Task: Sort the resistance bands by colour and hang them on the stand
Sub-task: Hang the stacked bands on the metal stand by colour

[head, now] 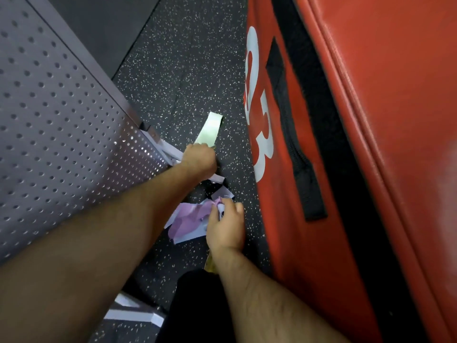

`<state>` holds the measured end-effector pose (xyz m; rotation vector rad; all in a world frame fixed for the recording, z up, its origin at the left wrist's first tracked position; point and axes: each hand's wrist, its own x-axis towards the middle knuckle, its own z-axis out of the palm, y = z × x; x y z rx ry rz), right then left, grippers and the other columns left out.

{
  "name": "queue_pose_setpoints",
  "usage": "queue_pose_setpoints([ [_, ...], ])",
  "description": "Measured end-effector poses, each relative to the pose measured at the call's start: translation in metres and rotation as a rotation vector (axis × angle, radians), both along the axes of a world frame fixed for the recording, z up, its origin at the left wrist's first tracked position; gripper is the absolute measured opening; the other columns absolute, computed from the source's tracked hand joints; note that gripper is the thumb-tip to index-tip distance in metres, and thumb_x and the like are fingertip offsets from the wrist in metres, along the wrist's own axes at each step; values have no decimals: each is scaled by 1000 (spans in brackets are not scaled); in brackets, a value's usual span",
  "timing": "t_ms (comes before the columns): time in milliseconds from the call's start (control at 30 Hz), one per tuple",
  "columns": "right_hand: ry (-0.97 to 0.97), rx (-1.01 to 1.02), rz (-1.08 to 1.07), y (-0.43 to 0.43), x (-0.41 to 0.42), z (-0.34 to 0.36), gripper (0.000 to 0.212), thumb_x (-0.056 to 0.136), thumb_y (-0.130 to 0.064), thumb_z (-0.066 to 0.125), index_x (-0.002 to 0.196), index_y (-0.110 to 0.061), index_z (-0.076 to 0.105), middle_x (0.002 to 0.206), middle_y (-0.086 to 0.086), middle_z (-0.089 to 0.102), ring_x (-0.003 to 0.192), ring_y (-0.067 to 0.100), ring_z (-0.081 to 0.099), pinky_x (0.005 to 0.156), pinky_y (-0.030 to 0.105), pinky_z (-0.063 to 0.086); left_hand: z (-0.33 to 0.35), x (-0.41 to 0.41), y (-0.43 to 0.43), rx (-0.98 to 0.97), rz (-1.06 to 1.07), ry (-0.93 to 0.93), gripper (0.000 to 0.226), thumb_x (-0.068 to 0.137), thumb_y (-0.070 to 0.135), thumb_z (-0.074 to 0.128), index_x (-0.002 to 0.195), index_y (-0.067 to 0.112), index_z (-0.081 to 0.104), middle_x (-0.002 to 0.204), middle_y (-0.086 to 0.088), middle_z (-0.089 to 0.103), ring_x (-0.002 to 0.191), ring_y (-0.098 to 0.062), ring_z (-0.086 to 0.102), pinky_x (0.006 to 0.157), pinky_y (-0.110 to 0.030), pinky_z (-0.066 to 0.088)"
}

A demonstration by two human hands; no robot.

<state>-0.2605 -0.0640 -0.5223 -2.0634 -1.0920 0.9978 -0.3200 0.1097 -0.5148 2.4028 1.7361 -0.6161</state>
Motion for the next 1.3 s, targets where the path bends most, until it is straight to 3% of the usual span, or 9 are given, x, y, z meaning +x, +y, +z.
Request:
queue_pose_setpoints([
  [133,32,75,-18,6,-4,57,22,97,-15,58,115,-6,67,123,12,55,108,31,59,93,33,43,62,-13,-42,205,187,-509,25,95,4,46,104,4,68,102,-12,66,92,-31,64,76,-40,51],
  [233,44,175,70,9,-2,130,23,93,-9,59,116,-12,64,119,6,54,111,25,53,91,23,37,142,-22,-84,368,265,-772,22,93,3,53,105,6,72,102,-7,69,95,-23,63,73,-23,39],
  [333,131,377,97,10,13,210,21,94,-14,59,115,-13,61,115,6,55,103,27,56,86,33,45,230,-13,-122,506,230,-911,26,90,-1,58,110,7,72,107,-4,71,98,-17,63,78,-16,39],
  [600,72,1003,49,-17,113,419,8,92,-12,66,89,-5,67,88,12,61,83,27,55,74,35,42,449,63,-181,705,-33,-1256,28,93,0,55,113,11,71,111,5,69,103,-4,61,90,-15,47],
  [767,-13,1009,173,-43,215,499,13,90,-26,68,92,-13,69,90,4,68,87,17,61,75,27,46,521,132,-204,592,-94,-1428,28,92,4,58,115,12,70,112,4,71,102,-4,66,89,-18,51],
  [967,-167,762,275,-63,293,473,11,87,-30,74,94,-24,68,84,-10,67,79,10,60,69,28,43,470,189,-209,360,-172,-1388,27,91,2,60,113,12,72,106,11,70,92,10,62,85,-10,45],
  [1067,-429,370,314,-68,318,425,60,79,-53,77,131,-30,56,119,8,61,106,22,58,84,28,42,419,200,-198,211,-269,-1069,34,91,4,62,125,10,67,128,5,61,120,-2,54,96,-2,32],
  [1133,-646,141,322,-71,326,403,87,73,-71,71,146,-36,39,135,16,47,124,36,48,102,40,41,399,200,-189,198,-287,-873,41,91,6,64,132,9,61,141,-5,55,136,-15,45,104,-8,24],
  [1300,-1115,122,298,-72,316,411,58,89,-65,54,133,-26,52,134,12,43,121,36,43,96,42,38,392,184,-173,174,-182,-862,38,91,11,65,129,14,63,130,-1,61,116,-18,58,93,-17,39],
])
